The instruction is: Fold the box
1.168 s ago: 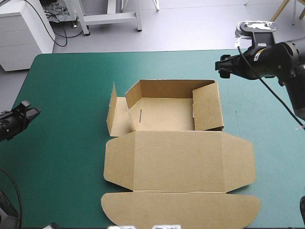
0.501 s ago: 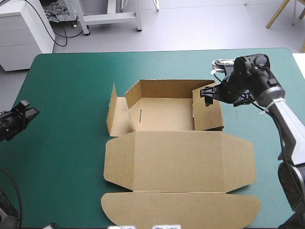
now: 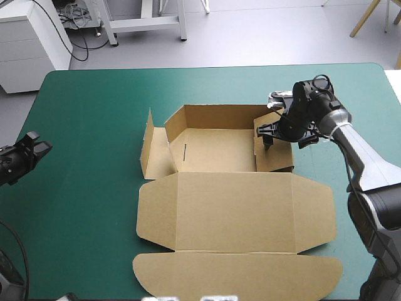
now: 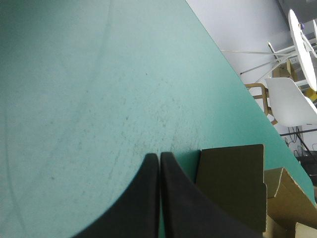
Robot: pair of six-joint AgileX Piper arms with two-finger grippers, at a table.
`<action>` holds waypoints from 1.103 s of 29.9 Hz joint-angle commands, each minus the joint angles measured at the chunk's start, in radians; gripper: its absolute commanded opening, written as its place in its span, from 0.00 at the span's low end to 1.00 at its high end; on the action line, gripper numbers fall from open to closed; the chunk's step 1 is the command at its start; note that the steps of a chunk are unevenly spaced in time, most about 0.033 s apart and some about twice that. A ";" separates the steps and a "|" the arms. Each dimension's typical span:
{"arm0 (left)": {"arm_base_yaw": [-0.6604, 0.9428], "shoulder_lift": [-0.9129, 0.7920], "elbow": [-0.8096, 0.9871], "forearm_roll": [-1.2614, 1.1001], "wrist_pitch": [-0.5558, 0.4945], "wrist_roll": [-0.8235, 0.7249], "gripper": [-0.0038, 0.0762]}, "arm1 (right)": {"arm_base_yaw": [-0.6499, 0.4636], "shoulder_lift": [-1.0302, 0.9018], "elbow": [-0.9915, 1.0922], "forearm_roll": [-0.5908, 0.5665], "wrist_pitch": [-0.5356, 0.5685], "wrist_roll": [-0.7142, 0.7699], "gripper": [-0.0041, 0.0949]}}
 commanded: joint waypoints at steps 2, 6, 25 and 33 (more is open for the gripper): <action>0.002 -0.033 -0.020 -0.068 0.021 -0.003 0.04 | -0.006 -0.021 -0.021 0.001 -0.019 -0.026 0.88; 0.002 -0.033 -0.020 -0.065 0.021 -0.003 0.04 | -0.006 -0.014 -0.021 0.001 -0.022 -0.043 0.88; 0.002 -0.033 -0.020 -0.030 0.053 0.006 0.04 | -0.006 -0.029 -0.087 0.005 -0.005 -0.098 0.03; 0.002 -0.033 -0.020 0.028 0.107 0.043 0.04 | -0.006 -0.129 -0.283 0.037 0.013 -0.186 0.02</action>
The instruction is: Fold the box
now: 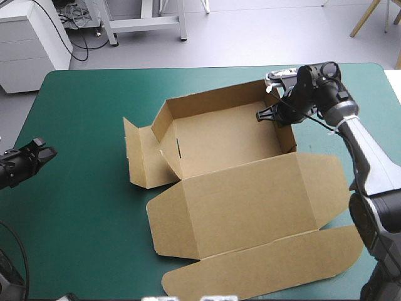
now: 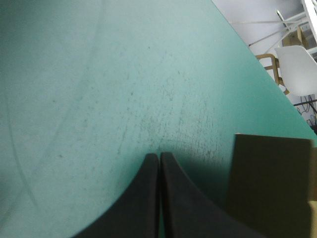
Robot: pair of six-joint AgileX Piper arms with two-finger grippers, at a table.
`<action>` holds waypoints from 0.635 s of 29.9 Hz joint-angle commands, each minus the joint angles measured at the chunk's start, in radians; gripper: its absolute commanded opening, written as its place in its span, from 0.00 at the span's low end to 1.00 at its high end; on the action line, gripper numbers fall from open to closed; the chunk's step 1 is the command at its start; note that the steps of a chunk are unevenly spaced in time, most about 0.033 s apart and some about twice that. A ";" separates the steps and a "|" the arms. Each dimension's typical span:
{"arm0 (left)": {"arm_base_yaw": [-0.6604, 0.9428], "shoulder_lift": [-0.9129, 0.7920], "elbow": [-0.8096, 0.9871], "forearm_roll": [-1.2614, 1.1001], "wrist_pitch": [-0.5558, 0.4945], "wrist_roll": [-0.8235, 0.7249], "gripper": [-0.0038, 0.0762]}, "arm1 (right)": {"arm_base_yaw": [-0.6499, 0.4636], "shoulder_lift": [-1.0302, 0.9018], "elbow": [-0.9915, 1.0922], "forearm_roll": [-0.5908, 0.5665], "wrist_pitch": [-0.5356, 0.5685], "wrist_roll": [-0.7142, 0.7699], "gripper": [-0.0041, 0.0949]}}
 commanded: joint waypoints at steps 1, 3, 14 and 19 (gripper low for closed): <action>0.002 -0.033 -0.020 -0.053 0.061 0.007 0.04 | -0.004 -0.116 -0.116 0.030 -0.007 -0.023 0.02; 0.002 -0.033 -0.020 -0.051 0.080 0.007 0.04 | -0.004 -0.145 -0.156 0.038 -0.007 -0.023 0.02; 0.002 -0.033 -0.020 -0.051 0.065 0.151 0.20 | -0.004 -0.208 -0.217 0.086 -0.025 -0.125 0.02; 0.002 -0.033 -0.020 -0.051 0.065 0.156 0.75 | -0.004 -0.208 -0.217 0.098 -0.027 -0.125 0.02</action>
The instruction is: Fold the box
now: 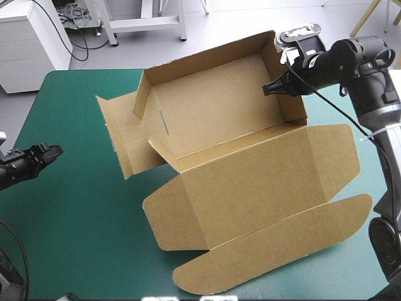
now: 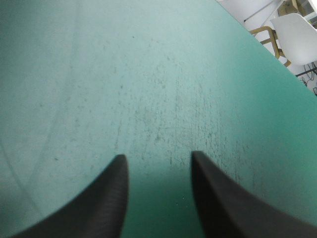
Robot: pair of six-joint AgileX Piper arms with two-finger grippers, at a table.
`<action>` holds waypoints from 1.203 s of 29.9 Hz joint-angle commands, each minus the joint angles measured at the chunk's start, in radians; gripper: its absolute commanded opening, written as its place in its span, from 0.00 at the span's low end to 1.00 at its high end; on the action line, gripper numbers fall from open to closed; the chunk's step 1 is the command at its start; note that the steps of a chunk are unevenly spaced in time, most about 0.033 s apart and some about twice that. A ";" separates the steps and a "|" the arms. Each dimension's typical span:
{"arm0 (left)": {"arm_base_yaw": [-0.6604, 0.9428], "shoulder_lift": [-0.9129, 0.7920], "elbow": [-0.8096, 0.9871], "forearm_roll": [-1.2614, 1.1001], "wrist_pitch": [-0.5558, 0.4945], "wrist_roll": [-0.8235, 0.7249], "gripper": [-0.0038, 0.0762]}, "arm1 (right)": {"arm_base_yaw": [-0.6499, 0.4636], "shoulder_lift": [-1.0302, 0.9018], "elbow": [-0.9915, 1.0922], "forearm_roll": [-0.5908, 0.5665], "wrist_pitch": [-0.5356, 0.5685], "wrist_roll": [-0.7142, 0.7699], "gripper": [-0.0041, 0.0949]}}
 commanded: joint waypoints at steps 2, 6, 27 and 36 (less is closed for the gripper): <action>0.002 -0.033 -0.020 -0.058 0.019 0.015 0.93 | -0.004 -0.049 -0.033 0.036 -0.063 -0.005 0.02; 0.002 -0.033 -0.020 -0.058 0.048 0.015 0.93 | -0.004 -0.049 -0.033 0.080 -0.085 -0.009 0.02; -0.290 0.018 -0.022 -0.376 0.265 0.389 0.83 | -0.004 -0.046 -0.033 0.285 -0.174 -0.054 0.02; -0.337 0.013 -0.022 -0.432 0.272 0.396 0.83 | -0.004 -0.018 -0.025 0.220 -0.163 -0.047 0.02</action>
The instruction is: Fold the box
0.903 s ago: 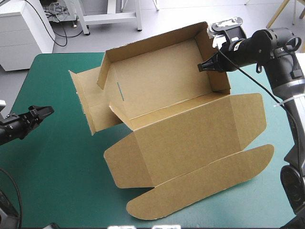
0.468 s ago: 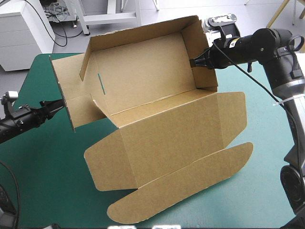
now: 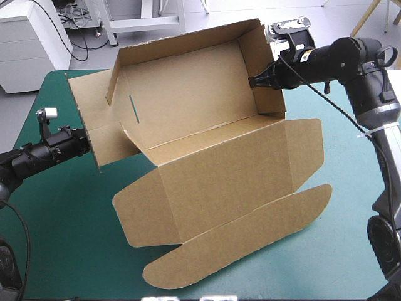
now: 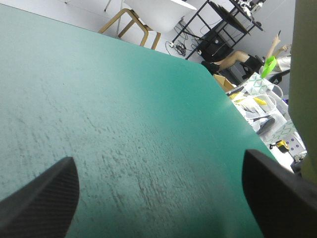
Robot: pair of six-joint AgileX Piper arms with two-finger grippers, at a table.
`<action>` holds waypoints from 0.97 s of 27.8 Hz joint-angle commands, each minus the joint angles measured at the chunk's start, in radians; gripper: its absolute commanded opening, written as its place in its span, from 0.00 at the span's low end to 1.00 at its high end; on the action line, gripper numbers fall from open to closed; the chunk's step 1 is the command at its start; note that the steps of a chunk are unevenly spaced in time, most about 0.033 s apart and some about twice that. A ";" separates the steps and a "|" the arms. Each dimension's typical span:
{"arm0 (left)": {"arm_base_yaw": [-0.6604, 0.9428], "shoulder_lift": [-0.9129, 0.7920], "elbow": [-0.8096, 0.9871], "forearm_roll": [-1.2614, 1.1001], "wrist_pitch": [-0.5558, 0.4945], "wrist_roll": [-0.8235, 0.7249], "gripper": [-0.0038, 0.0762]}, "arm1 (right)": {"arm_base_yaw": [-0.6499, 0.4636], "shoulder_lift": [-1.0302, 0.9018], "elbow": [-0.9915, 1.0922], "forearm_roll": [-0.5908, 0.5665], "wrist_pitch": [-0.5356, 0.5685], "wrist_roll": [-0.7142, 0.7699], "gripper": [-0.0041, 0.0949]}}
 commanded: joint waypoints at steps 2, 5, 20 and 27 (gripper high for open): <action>-0.012 -0.047 -0.022 -0.085 0.121 -0.004 0.83 | -0.004 -0.022 -0.021 -0.024 -0.059 0.008 0.02; -0.026 -0.080 -0.022 -0.108 0.121 -0.004 0.83 | -0.004 -0.014 -0.005 -0.036 -0.092 0.008 0.02; -0.234 -0.163 -0.091 -0.213 0.121 -0.073 0.82 | -0.004 -0.010 0.029 -0.061 -0.188 0.019 0.02; -0.307 -0.163 -0.153 -0.224 0.121 -0.107 0.82 | -0.004 -0.010 0.029 -0.065 -0.192 0.023 0.02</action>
